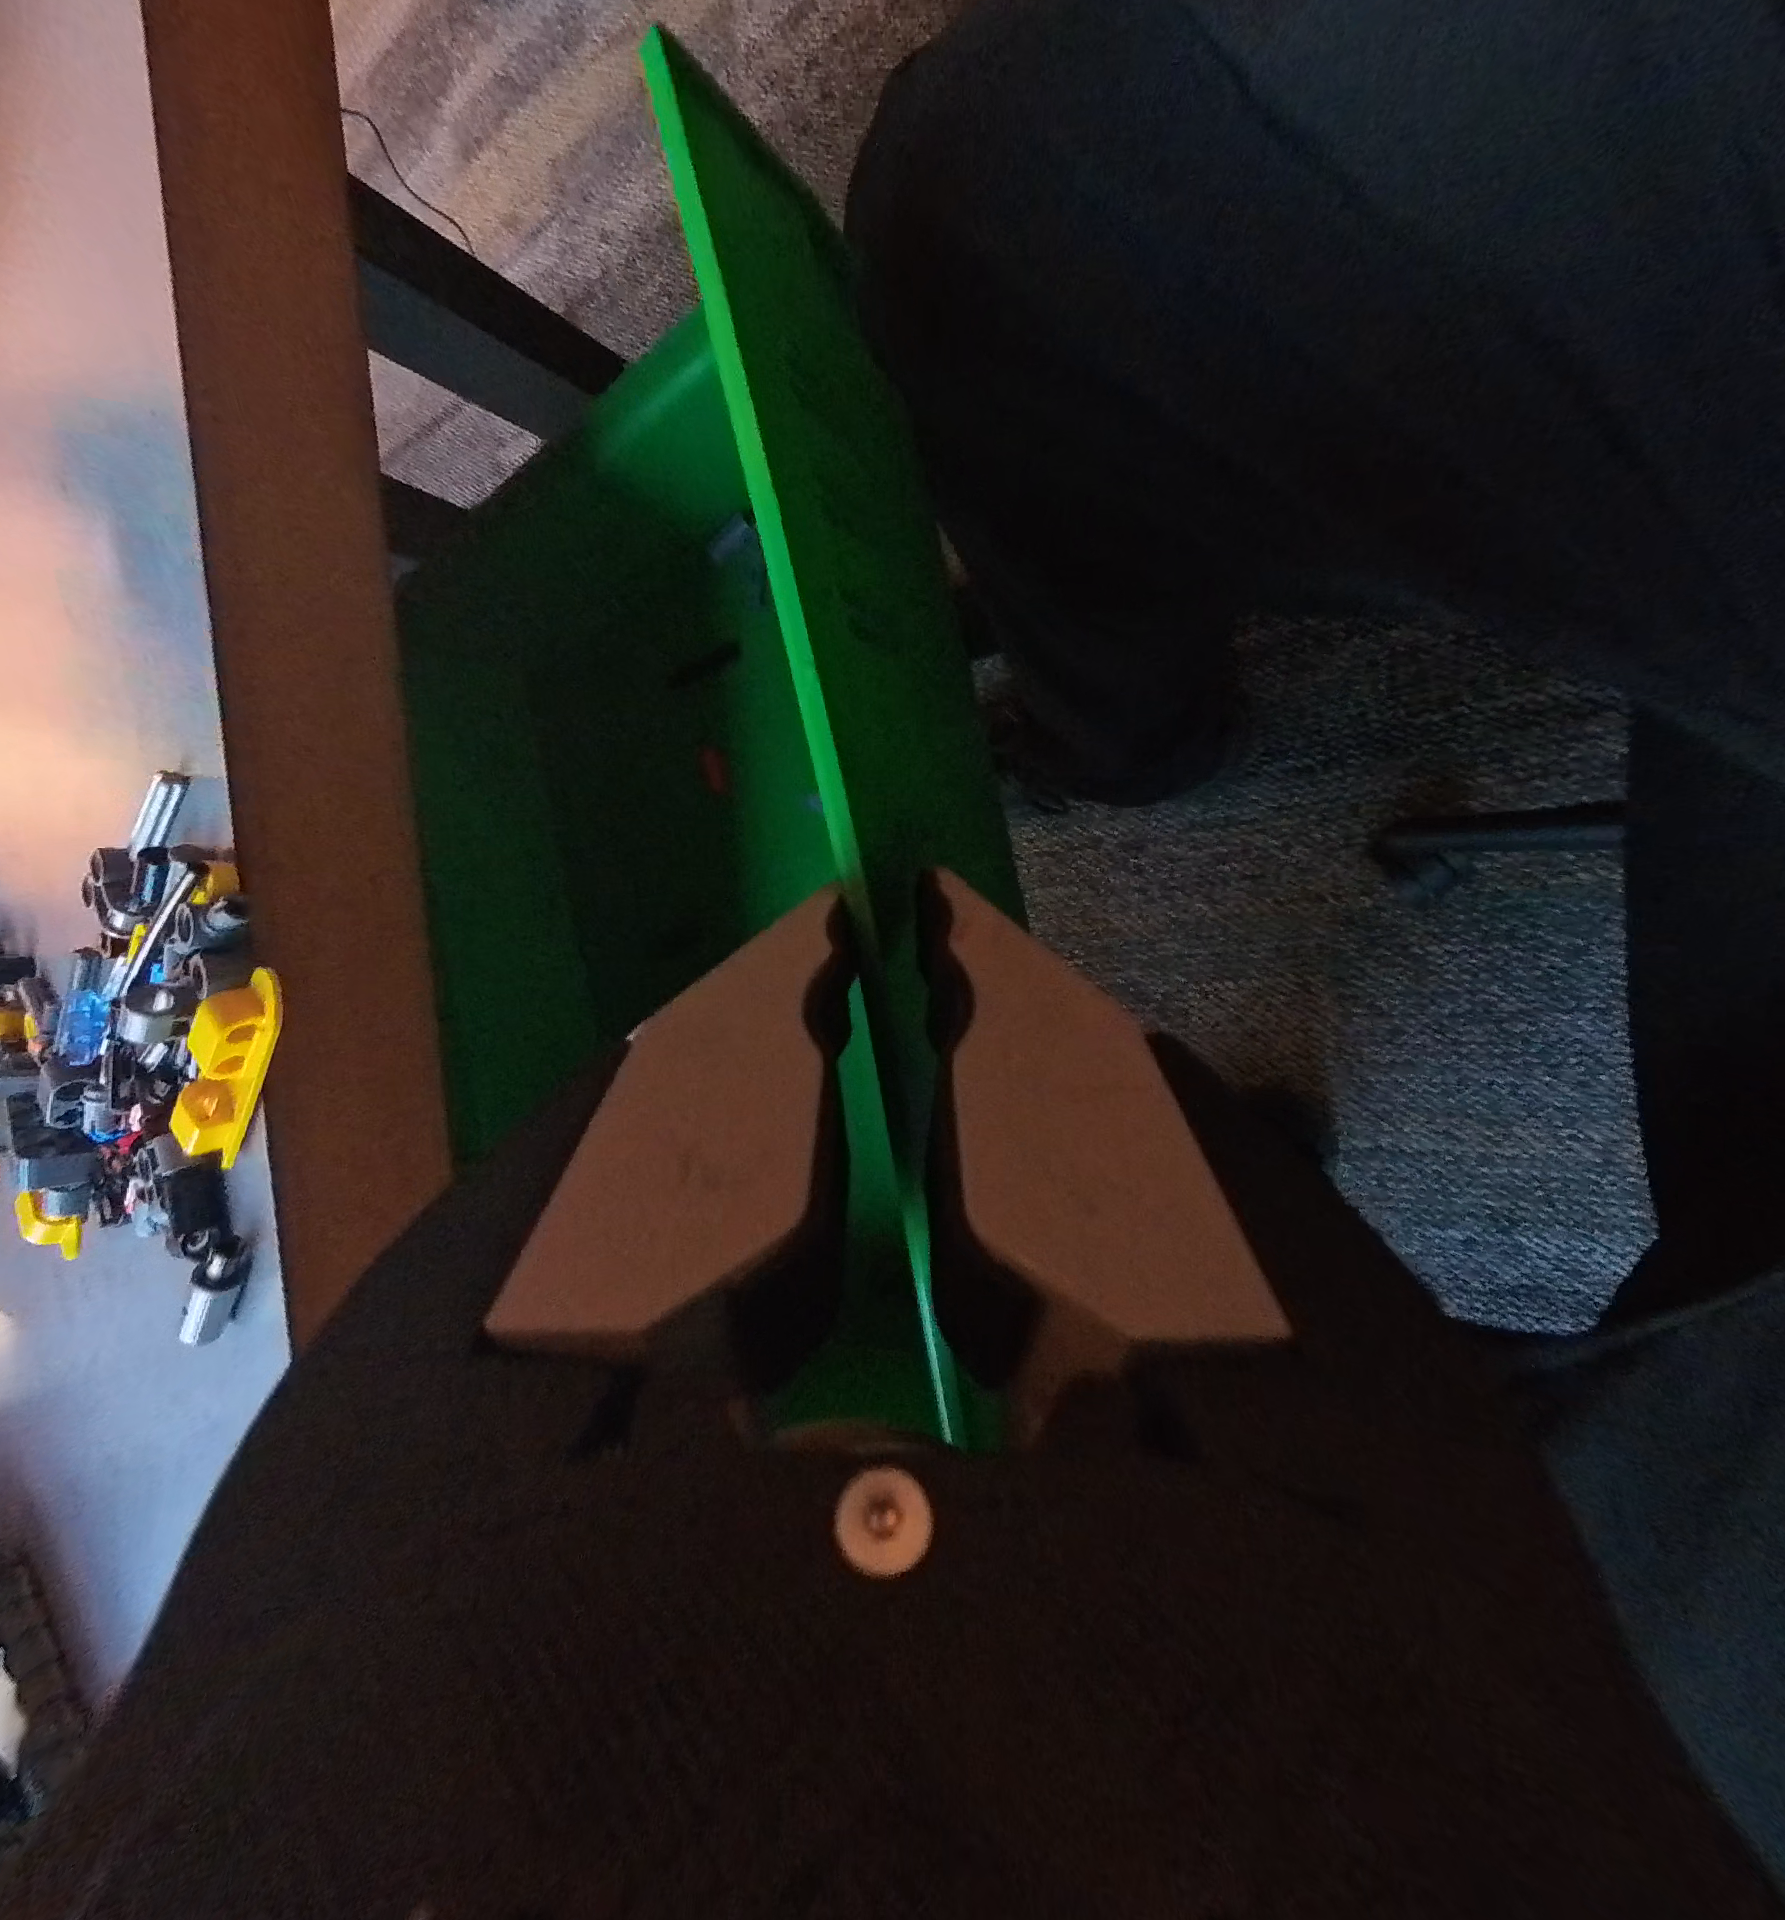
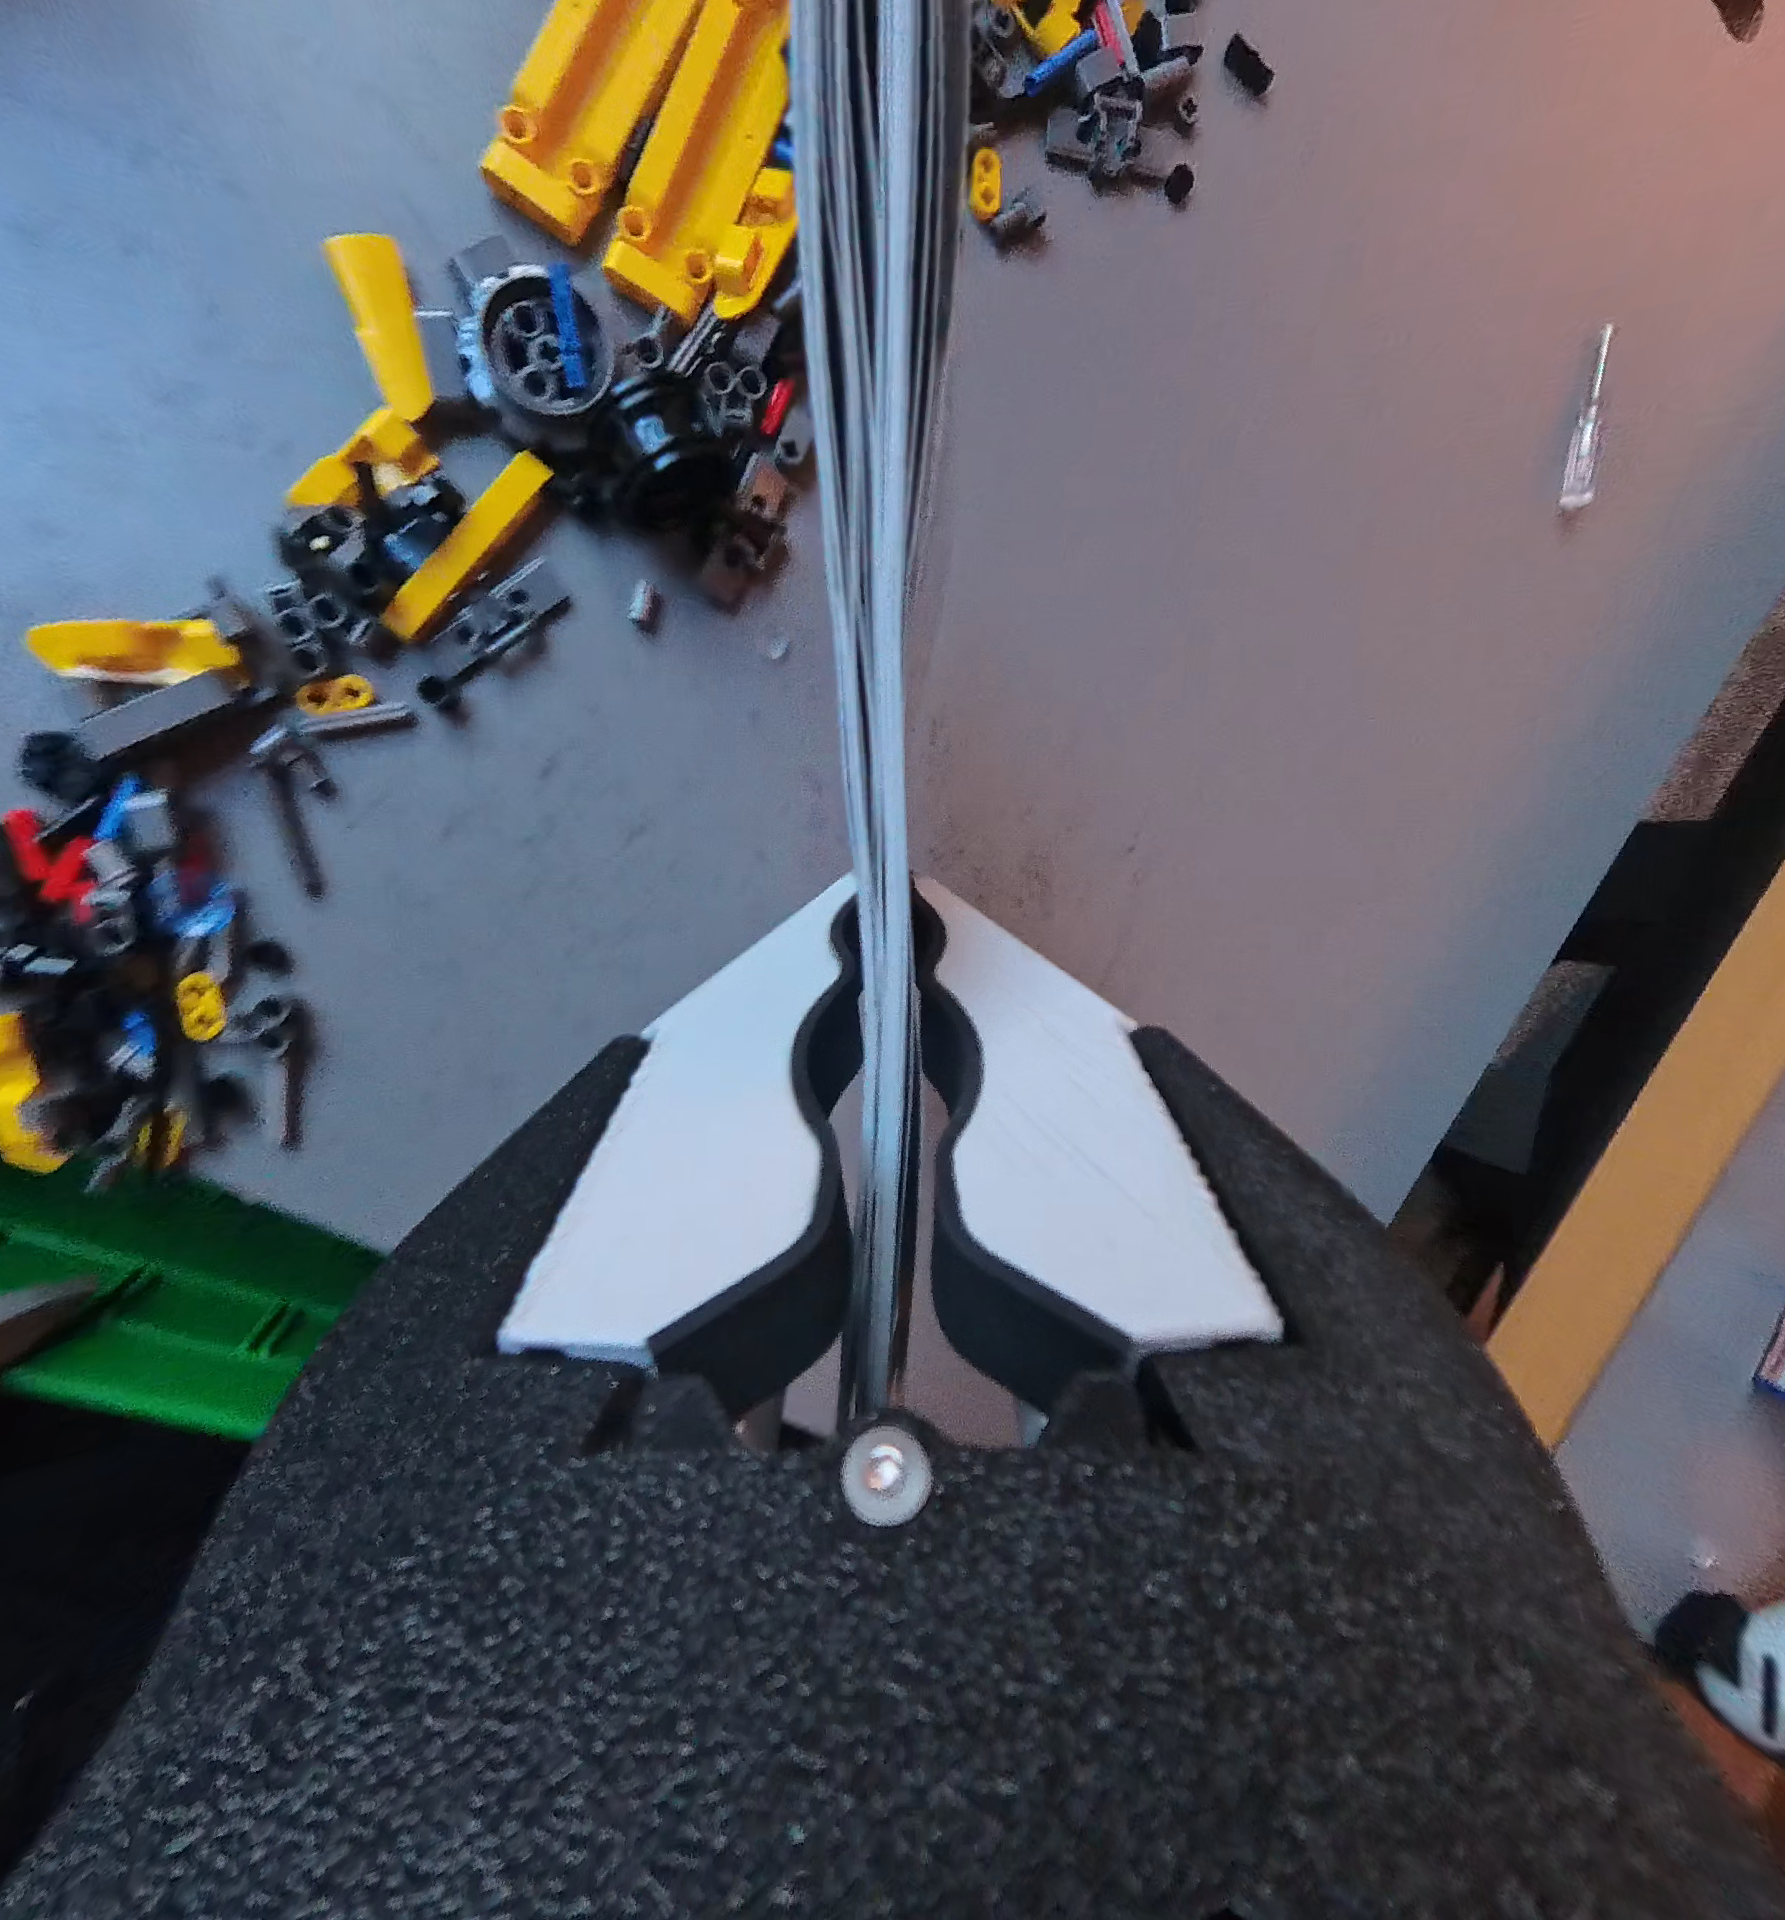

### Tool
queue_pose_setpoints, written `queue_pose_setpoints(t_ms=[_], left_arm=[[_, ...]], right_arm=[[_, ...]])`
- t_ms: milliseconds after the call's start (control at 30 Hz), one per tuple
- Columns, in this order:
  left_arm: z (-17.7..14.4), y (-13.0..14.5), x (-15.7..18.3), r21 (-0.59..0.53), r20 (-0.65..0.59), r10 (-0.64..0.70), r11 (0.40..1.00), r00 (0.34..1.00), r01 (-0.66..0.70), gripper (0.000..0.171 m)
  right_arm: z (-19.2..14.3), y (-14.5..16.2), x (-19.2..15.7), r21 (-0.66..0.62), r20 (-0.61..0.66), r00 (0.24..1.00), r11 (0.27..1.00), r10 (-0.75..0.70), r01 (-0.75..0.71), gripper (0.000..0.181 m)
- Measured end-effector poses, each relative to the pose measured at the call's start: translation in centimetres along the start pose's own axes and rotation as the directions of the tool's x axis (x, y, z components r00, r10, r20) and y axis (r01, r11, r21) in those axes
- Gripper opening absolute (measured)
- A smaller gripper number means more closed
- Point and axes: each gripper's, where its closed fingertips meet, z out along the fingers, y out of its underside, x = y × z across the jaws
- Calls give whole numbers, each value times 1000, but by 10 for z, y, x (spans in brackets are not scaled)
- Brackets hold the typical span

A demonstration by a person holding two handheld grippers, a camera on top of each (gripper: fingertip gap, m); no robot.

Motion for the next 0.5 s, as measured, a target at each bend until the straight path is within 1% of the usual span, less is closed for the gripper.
queue_pose_setpoints(t_ms=[100, 200, 267, 400, 500], left_arm=[[0, 4, 1, 1, -7, 18, 1000, 1000, -18, 8], [1, 11, 3, 2, -15, 19, 1000, 1000, -19, 8], [1, 16, 3, -2, -15, 17, 1000, 1000, -17, 9], [1, 23, 4, -18, -23, 19, 1000, 1000, -19, 9], [0, 23, 4, -18, -21, 20, 1000, 1000, -21, 9]], right_arm=[[25, -9, -3, -29, 0, 1000, 999, -19, 19, 0], [40, -14, -14, -59, 18, 998, 997, -54, 55, 0], [43, -16, -26, -67, 47, 995, 994, -88, 91, 0], [40, -18, -56, -78, 159, 979, 987, -128, 141, 0], [34, -18, -69, -97, 180, 970, 978, -164, 184, 0]])
